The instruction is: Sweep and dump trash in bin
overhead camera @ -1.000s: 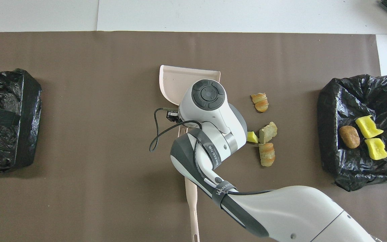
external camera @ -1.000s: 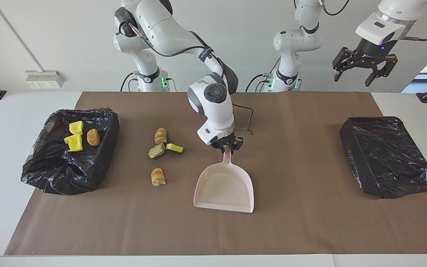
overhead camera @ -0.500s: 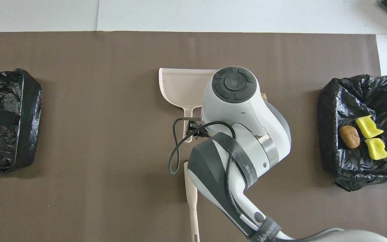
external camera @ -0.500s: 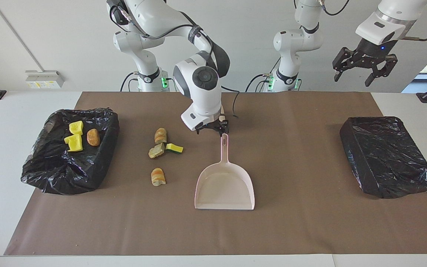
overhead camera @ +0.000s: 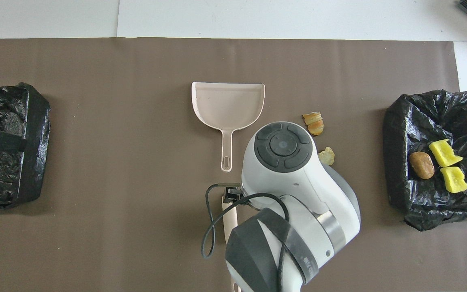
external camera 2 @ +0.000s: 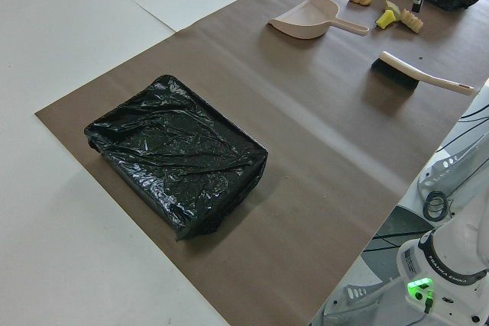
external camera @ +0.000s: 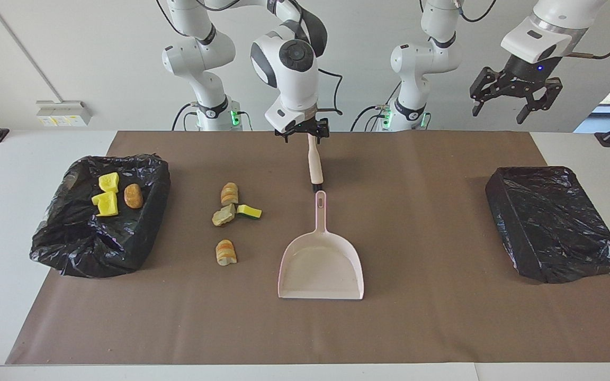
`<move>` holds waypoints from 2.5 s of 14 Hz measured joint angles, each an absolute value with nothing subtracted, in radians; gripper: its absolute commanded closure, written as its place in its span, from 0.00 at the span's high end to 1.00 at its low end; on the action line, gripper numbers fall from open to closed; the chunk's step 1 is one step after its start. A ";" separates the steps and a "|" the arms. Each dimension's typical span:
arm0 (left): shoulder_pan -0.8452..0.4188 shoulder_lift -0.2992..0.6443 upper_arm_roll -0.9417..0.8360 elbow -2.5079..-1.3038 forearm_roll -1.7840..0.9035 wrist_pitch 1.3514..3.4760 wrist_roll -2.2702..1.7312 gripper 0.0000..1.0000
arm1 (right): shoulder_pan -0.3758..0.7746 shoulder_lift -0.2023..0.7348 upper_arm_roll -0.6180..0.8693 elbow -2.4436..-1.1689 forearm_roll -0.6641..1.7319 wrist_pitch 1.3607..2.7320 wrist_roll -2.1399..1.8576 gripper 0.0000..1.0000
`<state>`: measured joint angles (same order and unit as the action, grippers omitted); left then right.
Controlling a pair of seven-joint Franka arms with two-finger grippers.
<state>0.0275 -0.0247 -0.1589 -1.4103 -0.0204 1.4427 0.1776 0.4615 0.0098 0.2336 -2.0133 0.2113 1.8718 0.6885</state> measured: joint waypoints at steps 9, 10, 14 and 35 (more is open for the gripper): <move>-0.197 0.167 -0.166 -1.495 -0.021 1.803 0.097 1.00 | 0.653 -0.016 0.235 -2.321 0.292 2.127 0.691 1.00; -0.223 0.195 -0.165 -1.501 -0.021 1.832 0.089 1.00 | 0.661 -0.016 0.235 -2.331 0.292 2.130 0.692 1.00; -0.345 0.289 -0.166 -1.582 -0.020 2.008 -0.021 1.00 | 0.664 -0.016 0.234 -2.338 0.292 2.130 0.692 0.03; -0.531 0.434 -0.159 -1.728 0.127 2.320 -0.464 0.00 | 0.324 -0.164 0.211 -2.289 0.169 1.802 0.540 0.00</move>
<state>-0.5311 0.4342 -0.1591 -1.7281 0.1272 2.3203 -0.4640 0.3239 -0.1640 0.2112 -2.2888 0.1692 1.8024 0.5397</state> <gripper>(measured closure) 0.626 0.740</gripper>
